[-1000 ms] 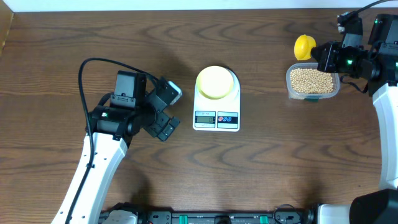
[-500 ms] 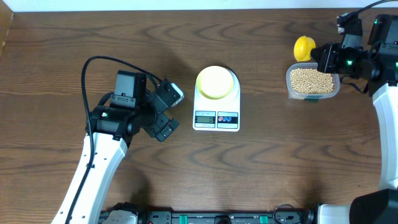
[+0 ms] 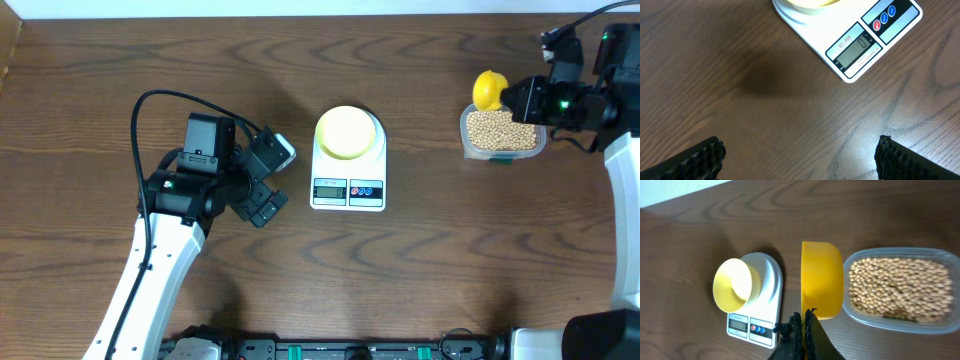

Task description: Scoop item into bowl and weigh 50g on scale

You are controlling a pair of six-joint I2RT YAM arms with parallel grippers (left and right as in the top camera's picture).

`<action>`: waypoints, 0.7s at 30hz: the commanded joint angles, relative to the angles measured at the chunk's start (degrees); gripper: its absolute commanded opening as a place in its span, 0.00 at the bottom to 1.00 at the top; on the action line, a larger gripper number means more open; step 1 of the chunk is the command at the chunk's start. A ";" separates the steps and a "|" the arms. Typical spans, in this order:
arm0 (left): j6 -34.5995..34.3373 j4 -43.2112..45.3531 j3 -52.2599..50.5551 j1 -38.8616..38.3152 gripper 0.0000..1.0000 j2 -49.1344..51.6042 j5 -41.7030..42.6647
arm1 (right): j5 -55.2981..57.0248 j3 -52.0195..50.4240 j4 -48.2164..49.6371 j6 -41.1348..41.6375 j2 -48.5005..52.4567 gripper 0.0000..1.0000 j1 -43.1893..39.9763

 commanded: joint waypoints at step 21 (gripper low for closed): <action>0.57 0.00 -0.22 0.20 0.98 -0.50 0.31 | 2.78 4.31 -4.72 13.40 0.13 0.01 -1.60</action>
